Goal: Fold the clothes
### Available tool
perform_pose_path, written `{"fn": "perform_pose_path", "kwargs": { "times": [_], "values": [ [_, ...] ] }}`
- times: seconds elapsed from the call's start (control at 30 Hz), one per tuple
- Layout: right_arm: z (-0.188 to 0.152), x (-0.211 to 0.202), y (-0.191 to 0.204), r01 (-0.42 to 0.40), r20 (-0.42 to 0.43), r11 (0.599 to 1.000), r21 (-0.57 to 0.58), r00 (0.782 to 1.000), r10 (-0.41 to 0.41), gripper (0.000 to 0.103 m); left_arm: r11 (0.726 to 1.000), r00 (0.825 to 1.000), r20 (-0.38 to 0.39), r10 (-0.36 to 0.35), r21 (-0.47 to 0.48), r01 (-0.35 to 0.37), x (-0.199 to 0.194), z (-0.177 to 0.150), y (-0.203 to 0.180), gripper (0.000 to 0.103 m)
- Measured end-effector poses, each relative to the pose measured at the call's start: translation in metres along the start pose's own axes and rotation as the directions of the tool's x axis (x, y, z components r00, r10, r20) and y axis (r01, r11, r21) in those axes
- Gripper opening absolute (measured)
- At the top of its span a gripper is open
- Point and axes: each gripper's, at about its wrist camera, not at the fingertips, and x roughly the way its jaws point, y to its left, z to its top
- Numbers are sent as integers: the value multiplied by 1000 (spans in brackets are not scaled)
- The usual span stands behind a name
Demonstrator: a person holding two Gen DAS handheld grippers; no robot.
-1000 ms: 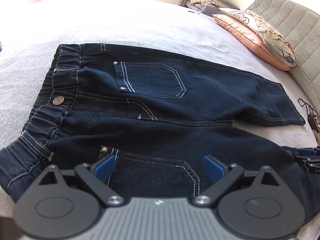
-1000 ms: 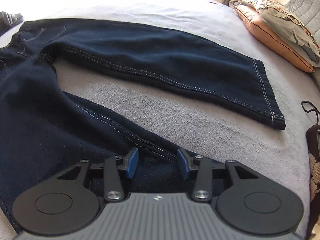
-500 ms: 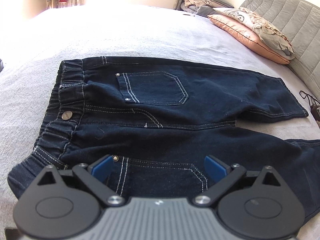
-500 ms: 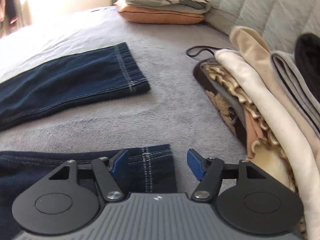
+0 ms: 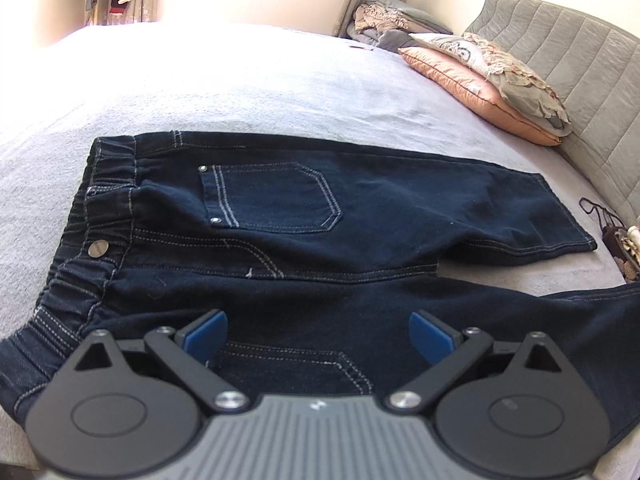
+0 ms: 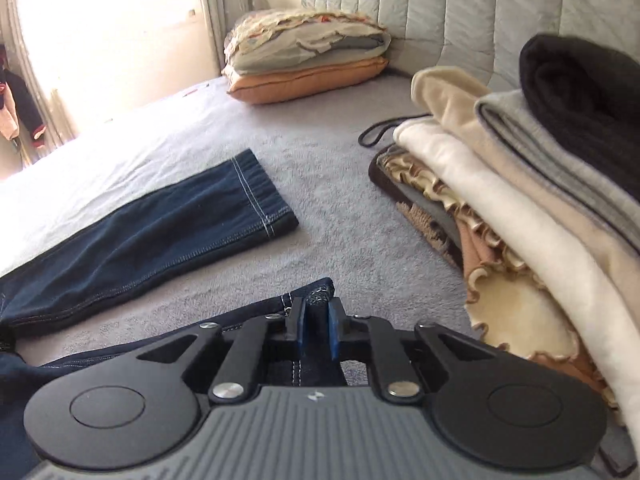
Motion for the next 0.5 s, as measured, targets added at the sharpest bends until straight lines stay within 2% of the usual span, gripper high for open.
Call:
{"fn": "perform_pose_path", "kwargs": {
  "times": [0.03,0.07,0.1,0.13,0.17,0.23,0.27,0.3,0.33,0.37,0.4,0.43,0.47,0.5],
  "values": [
    [1,-16,1,13,46,1000,-5,999,-13,10,999,1000,4,-23,24,23,0,0,-7,99],
    [2,-27,-1,64,88,998,7,994,-64,0,998,999,6,-34,55,34,2,-1,-15,100],
    [2,-38,-3,116,130,993,22,984,-118,0,996,999,9,-32,87,31,6,-2,-24,101],
    [3,-40,-5,246,150,969,-2,958,-243,0,994,1000,10,-18,108,17,11,-2,-31,101],
    [2,-34,-10,331,138,943,-16,935,-326,0,993,1000,2,-8,115,7,17,-2,-38,101],
    [-6,-11,-19,207,34,978,15,978,-207,0,995,999,-21,-31,93,33,30,-1,-46,101],
    [-11,0,-23,140,-17,989,36,990,-140,0,995,998,-25,-56,78,57,35,-1,-49,101],
    [-11,7,-18,90,-49,996,27,995,-89,4,995,996,-30,-80,63,82,40,0,-53,101],
    [-10,8,-6,76,-43,997,-28,996,-77,6,993,995,-25,-97,60,98,43,0,-57,101],
    [-9,10,6,81,-24,993,-85,996,-83,17,991,994,-11,-108,73,108,44,0,-63,101],
    [-10,12,25,69,-17,985,-156,997,-73,38,989,993,-4,-117,94,117,45,0,-70,101],
    [-10,15,43,57,-11,972,-228,998,-61,47,985,993,-10,-119,122,119,47,-3,-77,101],
    [-11,18,58,10,-22,964,-264,1000,-16,52,981,994,-23,-111,155,114,51,-6,-84,101],
    [-12,21,72,-39,-35,954,-297,999,30,52,977,994,-44,-97,188,104,55,-10,-90,101]
  ]
}}
